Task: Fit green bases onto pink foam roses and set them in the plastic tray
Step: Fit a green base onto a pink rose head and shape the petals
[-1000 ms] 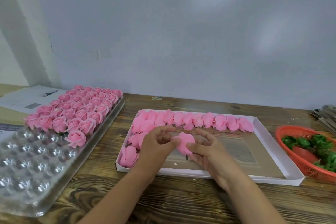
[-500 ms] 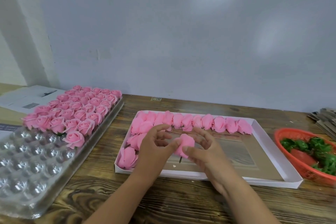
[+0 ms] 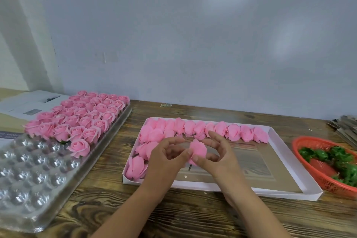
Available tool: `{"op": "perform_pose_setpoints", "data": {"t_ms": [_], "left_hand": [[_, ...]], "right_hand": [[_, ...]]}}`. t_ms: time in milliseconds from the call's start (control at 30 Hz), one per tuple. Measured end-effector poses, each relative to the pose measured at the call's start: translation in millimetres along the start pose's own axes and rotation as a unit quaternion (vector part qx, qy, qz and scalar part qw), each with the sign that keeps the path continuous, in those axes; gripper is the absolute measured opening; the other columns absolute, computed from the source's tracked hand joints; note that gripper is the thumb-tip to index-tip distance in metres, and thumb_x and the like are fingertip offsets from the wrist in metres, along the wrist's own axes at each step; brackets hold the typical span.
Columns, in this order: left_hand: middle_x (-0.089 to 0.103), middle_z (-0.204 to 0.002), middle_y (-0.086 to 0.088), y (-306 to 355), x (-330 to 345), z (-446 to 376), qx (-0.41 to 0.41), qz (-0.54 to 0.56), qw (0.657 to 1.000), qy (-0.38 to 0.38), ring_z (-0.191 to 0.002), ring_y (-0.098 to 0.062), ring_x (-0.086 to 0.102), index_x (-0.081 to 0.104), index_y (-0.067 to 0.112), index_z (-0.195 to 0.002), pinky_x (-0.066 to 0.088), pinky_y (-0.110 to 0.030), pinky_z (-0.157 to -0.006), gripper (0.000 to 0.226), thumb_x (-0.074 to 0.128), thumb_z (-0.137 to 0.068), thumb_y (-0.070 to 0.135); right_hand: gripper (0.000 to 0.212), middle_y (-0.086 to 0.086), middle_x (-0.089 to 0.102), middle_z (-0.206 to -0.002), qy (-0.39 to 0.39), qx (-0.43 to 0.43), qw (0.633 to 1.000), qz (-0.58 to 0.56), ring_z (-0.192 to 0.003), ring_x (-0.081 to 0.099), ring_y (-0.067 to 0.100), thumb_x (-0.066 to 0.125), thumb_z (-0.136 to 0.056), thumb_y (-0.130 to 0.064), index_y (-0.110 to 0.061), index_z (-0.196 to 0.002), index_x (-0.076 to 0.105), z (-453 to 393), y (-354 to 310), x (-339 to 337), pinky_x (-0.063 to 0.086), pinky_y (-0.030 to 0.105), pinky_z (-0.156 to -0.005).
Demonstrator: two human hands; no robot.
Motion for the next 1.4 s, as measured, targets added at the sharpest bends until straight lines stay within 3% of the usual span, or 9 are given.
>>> {"op": "perform_pose_setpoints", "data": {"t_ms": [300, 433, 600, 700, 900, 1067, 1167, 1267, 1400], "left_hand": [[0.076, -0.084, 0.002, -1.9, 0.1, 0.9, 0.0, -0.011, 1.0, 0.004, -0.079, -0.012, 0.072, 0.07, 0.021, -0.107, 0.06, -0.027, -0.069, 0.025, 0.08, -0.085, 0.018], [0.076, -0.09, 0.003, -0.7, 2.6, 2.3, -0.011, -0.02, 1.0, -0.009, -0.083, -0.012, 0.072, 0.071, 0.025, -0.107, 0.059, -0.026, -0.07, 0.022, 0.078, -0.086, 0.022], [0.076, -0.111, 0.011, 8.2, 26.3, 12.1, -0.031, -0.036, 0.986, -0.161, -0.104, -0.006, 0.07, 0.072, 0.037, -0.113, 0.056, -0.021, -0.082, 0.035, 0.076, -0.083, 0.053], [0.074, -0.119, 0.01, 17.0, 32.9, 18.3, -0.007, -0.032, 0.978, -0.206, -0.115, -0.007, 0.067, 0.073, 0.033, -0.118, 0.052, -0.015, -0.089, 0.027, 0.071, -0.092, 0.038], [0.075, -0.116, 0.003, 14.6, 26.7, 18.2, -0.005, -0.005, 0.986, -0.169, -0.111, -0.013, 0.07, 0.074, 0.027, -0.116, 0.055, -0.021, -0.089, 0.031, 0.078, -0.087, 0.016], [0.077, -0.111, 0.001, 21.9, 14.7, 13.4, -0.007, 0.05, 0.995, -0.088, -0.102, -0.017, 0.073, 0.079, 0.027, -0.105, 0.058, -0.024, -0.082, 0.05, 0.076, -0.074, 0.066], [0.076, -0.115, 0.002, 15.7, 11.0, 11.6, -0.031, 0.067, 0.995, -0.067, -0.114, -0.014, 0.068, 0.079, 0.027, -0.106, 0.053, -0.035, -0.095, 0.05, 0.067, -0.08, 0.068], [0.074, -0.121, 0.0, 13.3, 13.4, 13.4, -0.039, 0.069, 0.994, -0.074, -0.121, -0.015, 0.065, 0.076, 0.026, -0.114, 0.045, -0.042, -0.103, 0.044, 0.058, -0.093, 0.06], [0.076, -0.114, -0.003, 15.3, 13.4, 14.8, -0.051, 0.093, 0.993, -0.055, -0.112, -0.017, 0.07, 0.077, 0.027, -0.112, 0.054, -0.034, -0.094, 0.054, 0.066, -0.081, 0.07]], "right_hand": [[0.08, -0.006, 0.064, -0.12, 0.017, -0.023, 1.0, 0.006, -0.09, 0.07, 0.021, 0.089, -0.062, -0.029, -0.035, -0.132, 0.05, 3.3, -3.2, 0.1, 0.058, 0.026, -0.076], [0.074, -0.007, 0.063, -0.117, 0.03, -0.052, 0.998, 0.003, -0.075, 0.068, 0.011, 0.084, -0.073, -0.008, -0.036, -0.131, 0.049, 4.0, -7.2, -2.2, 0.054, 0.018, -0.067], [0.081, -0.029, 0.054, -0.119, 0.028, -0.144, 0.983, 0.112, -0.094, 0.067, 0.008, 0.083, -0.072, -0.039, -0.06, -0.133, 0.035, 18.2, -28.7, 5.4, 0.054, 0.021, -0.079], [0.083, -0.031, 0.045, -0.133, 0.007, -0.199, 0.963, 0.179, -0.105, 0.063, 0.004, 0.073, -0.074, -0.048, -0.062, -0.139, 0.023, 28.2, -36.5, 15.7, 0.047, 0.009, -0.085], [0.088, -0.033, 0.035, -0.141, -0.019, -0.249, 0.941, 0.23, -0.12, 0.054, 0.0, 0.071, -0.076, -0.045, -0.056, -0.145, 0.018, 34.8, -35.6, 27.8, 0.042, 0.002, -0.09], [0.098, -0.035, 0.033, -0.136, 0.024, -0.235, 0.941, 0.243, -0.126, 0.043, -0.005, 0.079, -0.068, -0.053, -0.055, -0.144, 0.017, 33.7, -32.0, 25.1, 0.039, 0.004, -0.095], [0.082, -0.04, 0.045, -0.126, 0.014, -0.167, 0.959, 0.227, -0.119, 0.047, -0.011, 0.077, -0.062, -0.063, -0.071, -0.128, 0.028, 28.9, -25.4, 24.4, 0.04, 0.002, -0.089], [0.061, -0.027, 0.062, -0.117, -0.017, -0.139, 0.977, 0.162, -0.109, 0.06, -0.001, 0.077, -0.067, -0.054, -0.062, -0.12, 0.048, 28.5, -23.4, 29.4, 0.048, 0.01, -0.087], [0.045, -0.006, 0.074, -0.102, -0.022, -0.099, 0.994, 0.046, -0.095, 0.07, 0.011, 0.082, -0.075, -0.013, -0.038, -0.109, 0.068, 29.3, -17.6, 35.5, 0.056, 0.02, -0.079]]}}
Point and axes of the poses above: each hand's wrist, its own z-axis away from the middle knuckle, its own x-axis out of the palm, y = z × x, the point moved 8 cm from there along -z, towards the middle knuckle
